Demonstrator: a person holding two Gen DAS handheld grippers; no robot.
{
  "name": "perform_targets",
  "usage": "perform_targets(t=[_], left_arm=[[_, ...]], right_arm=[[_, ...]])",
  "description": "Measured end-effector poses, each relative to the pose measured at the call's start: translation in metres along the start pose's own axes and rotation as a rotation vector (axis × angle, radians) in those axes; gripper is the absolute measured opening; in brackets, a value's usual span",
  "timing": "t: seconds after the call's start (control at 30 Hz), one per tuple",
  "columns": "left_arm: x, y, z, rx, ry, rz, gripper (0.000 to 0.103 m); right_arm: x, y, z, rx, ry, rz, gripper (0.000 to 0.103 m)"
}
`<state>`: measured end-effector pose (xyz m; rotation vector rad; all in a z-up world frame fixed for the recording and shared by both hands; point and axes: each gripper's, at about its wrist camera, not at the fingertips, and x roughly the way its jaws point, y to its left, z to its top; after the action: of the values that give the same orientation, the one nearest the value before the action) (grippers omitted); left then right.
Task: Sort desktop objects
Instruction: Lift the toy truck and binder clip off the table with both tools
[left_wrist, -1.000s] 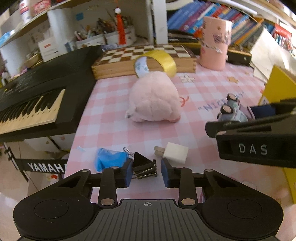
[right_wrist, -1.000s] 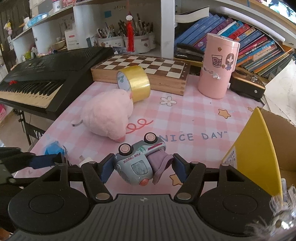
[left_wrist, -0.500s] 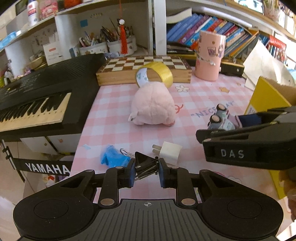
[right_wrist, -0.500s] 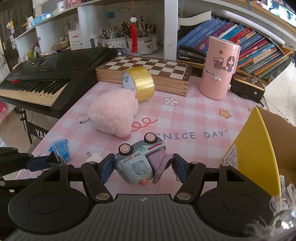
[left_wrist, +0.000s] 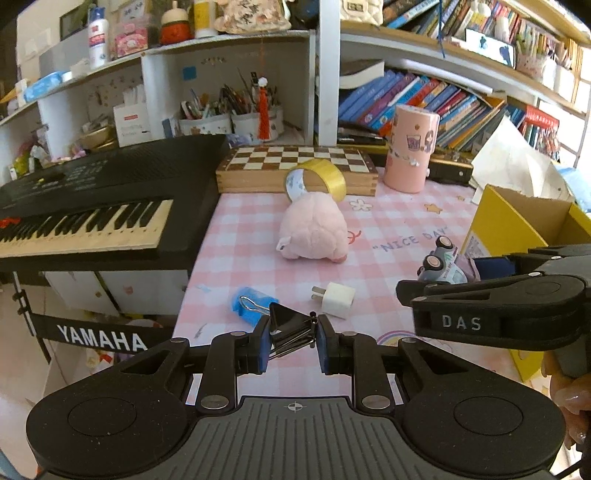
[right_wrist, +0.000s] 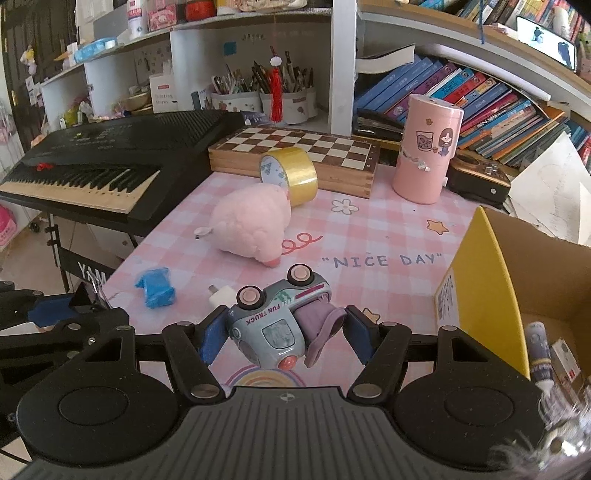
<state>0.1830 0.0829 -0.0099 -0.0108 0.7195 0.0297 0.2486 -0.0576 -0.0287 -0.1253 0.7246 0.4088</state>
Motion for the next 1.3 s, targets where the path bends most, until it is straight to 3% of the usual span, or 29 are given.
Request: perform_targets(t=[0.63,1.3], left_arm=[[-0.068,0.023,-0.04,-0.066,-0.047,-0.045,0.023],[-0.124,0.019,-0.083,-0.011,-0.048,-0.096,0.023]], right_arm=[[-0.06,0.028,-0.038,0.012,0.026,0.026,0.064],[-0.122,0.05,-0.094,0.085,0.03,-0.015,0.064]])
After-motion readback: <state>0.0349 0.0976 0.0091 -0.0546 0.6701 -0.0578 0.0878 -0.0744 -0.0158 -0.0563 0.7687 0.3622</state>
